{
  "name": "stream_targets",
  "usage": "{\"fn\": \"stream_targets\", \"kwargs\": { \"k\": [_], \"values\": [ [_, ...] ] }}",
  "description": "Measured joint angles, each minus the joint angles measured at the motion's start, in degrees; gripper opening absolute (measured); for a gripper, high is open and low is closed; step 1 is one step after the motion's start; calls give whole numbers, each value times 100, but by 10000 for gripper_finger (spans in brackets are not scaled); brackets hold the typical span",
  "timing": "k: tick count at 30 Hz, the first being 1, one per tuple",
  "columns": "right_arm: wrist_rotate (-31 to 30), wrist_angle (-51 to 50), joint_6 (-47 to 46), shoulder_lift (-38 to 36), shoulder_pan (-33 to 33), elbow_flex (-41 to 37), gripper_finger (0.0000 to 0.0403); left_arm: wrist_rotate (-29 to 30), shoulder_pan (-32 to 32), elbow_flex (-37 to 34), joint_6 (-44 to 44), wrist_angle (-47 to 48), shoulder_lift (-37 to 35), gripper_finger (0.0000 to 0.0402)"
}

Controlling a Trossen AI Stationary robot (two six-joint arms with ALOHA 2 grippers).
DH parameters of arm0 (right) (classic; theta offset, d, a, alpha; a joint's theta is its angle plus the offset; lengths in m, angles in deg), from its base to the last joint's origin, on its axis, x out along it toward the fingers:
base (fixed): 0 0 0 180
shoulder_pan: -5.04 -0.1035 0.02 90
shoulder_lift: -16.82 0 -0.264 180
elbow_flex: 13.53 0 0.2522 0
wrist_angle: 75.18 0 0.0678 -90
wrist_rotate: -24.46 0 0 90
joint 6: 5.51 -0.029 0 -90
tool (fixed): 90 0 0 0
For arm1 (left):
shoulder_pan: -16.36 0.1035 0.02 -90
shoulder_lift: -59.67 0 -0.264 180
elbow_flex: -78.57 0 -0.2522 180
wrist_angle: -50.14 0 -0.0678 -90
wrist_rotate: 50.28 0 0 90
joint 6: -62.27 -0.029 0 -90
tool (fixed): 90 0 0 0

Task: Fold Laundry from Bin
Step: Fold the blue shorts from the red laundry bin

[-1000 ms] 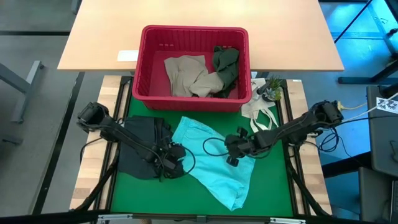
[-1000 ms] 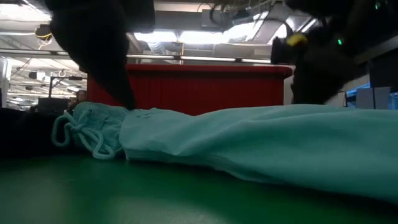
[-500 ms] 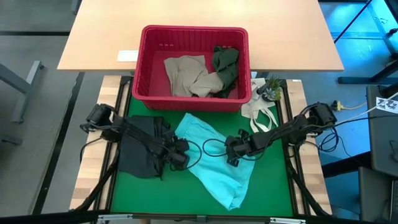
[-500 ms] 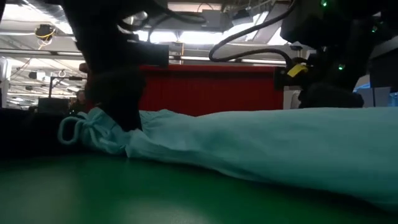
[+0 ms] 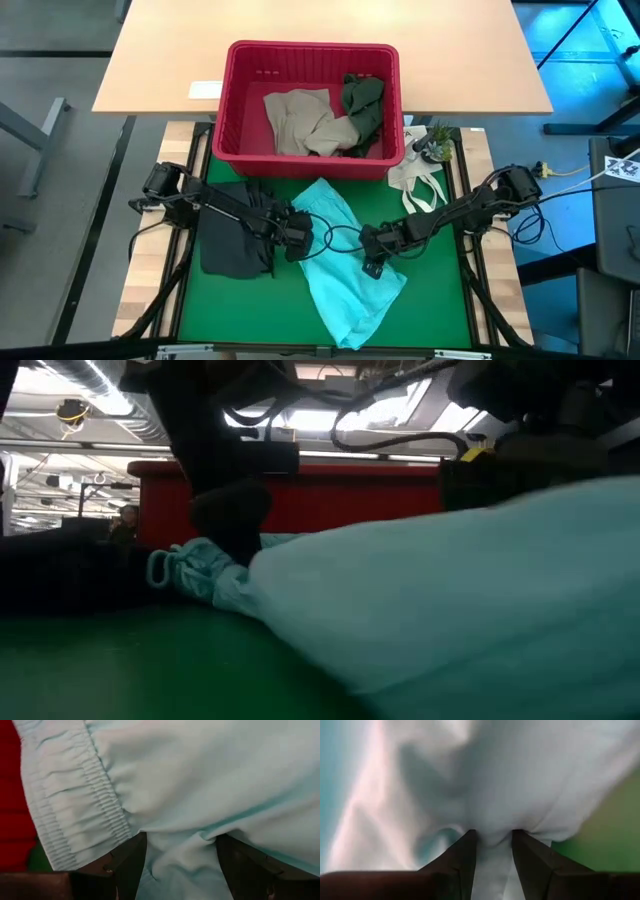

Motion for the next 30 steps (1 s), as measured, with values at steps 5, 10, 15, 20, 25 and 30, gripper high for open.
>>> {"fn": "stream_targets", "kwargs": {
  "k": [5, 10, 15, 20, 25, 30],
  "values": [
    [189, 96, 17, 4, 0, 130, 127, -49, 29, 0, -52, -45, 0, 236],
    [-118, -932, 459, -211, 0, 515, 127, -351, -107, 0, -15, -23, -166, 236],
    [-535, -1837, 950, -553, 0, 905, 127, -646, -328, 0, 239, -181, -493, 236],
    [-235, -1952, 1358, -673, 0, 1058, 127, -882, -648, 0, 300, -661, -712, 236],
    [486, -1914, 1526, -675, -36, 1058, 127, -1451, -1016, 0, 66, -1728, -713, 236],
    [562, -1725, 1959, -675, -362, 1062, 127, -1670, -1401, 0, -222, -2428, -697, 236]
  ]
}}
